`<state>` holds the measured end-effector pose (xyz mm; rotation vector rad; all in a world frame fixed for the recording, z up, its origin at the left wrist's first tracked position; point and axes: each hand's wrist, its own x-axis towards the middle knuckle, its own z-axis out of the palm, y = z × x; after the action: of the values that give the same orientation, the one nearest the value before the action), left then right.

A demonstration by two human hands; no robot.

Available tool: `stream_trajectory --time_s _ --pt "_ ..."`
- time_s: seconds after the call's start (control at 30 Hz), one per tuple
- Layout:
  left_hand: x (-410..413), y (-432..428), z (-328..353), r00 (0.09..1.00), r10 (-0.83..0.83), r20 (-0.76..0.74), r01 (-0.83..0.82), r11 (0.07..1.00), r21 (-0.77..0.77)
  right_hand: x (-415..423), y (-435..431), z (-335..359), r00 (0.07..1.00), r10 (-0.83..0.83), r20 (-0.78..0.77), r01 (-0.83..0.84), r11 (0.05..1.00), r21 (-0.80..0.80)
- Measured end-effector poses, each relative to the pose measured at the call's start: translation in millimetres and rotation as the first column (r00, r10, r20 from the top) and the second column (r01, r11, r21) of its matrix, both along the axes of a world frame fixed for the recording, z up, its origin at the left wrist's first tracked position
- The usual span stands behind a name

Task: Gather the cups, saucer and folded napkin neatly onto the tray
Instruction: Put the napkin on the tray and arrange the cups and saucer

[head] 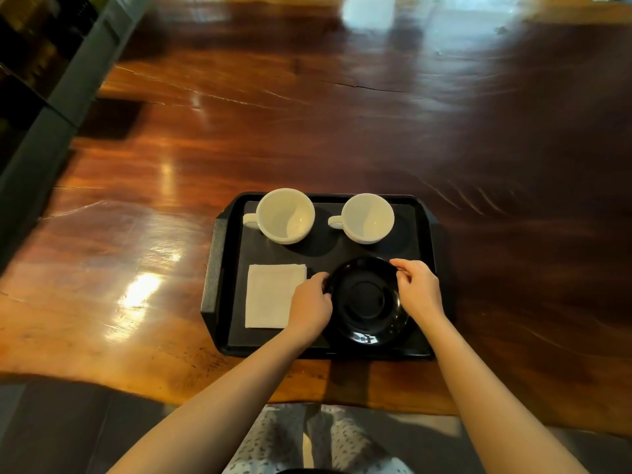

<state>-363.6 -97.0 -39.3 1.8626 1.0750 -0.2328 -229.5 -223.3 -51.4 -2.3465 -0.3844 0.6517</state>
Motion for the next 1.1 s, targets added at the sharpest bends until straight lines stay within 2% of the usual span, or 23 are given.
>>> stream_trajectory --time_s 0.1,0.17,0.23,0.3,0.4,0.43,0.5,0.6,0.67,0.9,1.1 --pt "-5.6 -4.3 8.7 0.999 -0.038 0.031 0.036 0.996 0.085 -3.5 0.2 4.0 0.998 0.035 0.043 -0.033 0.998 -0.049" --pt "-19.7 0.1 14.9 0.992 -0.041 0.118 0.017 0.980 0.198 -15.2 2.2 14.3 0.972 0.112 0.208 -0.089 0.990 -0.113" --pt "-40.4 14.4 16.0 0.983 0.005 0.184 -0.056 0.960 0.274 -37.1 11.6 29.3 0.914 0.203 0.352 -0.182 0.979 -0.092" --pt "-60.8 33.4 6.7 0.989 0.041 0.143 -0.089 0.934 0.345 -68.3 29.7 39.8 0.856 0.367 0.364 -0.362 0.928 -0.085" --pt "-77.3 47.4 -11.5 0.995 -0.102 -0.010 0.097 0.900 0.424 -115.9 58.6 25.0 0.697 0.636 0.332 -0.596 0.771 -0.224" --pt "-79.9 47.7 -15.5 0.985 -0.163 -0.048 0.168 0.888 0.427 -125.8 66.1 14.7 0.649 0.678 0.347 -0.613 0.735 -0.289" --pt "-84.4 47.5 -20.0 0.969 -0.230 -0.091 0.247 0.875 0.417 -135.0 77.1 -0.4 0.617 0.715 0.328 -0.600 0.697 -0.392" --pt "-89.0 48.7 -22.5 0.959 -0.262 -0.109 0.283 0.864 0.416 -135.0 81.5 -13.1 0.582 0.768 0.268 -0.607 0.629 -0.486" --pt "-91.1 47.8 -24.0 0.958 -0.267 -0.105 0.286 0.864 0.414 -135.8 79.4 -13.3 0.585 0.771 0.253 -0.587 0.617 -0.524" --pt "-94.7 44.5 -28.6 0.960 -0.273 -0.069 0.275 0.859 0.431 -138.1 76.6 -15.8 0.566 0.767 0.304 -0.559 0.627 -0.543" --pt "-93.1 45.6 -25.8 0.950 -0.301 -0.086 0.308 0.855 0.416 -137.1 75.7 -12.8 0.576 0.766 0.285 -0.584 0.629 -0.513"
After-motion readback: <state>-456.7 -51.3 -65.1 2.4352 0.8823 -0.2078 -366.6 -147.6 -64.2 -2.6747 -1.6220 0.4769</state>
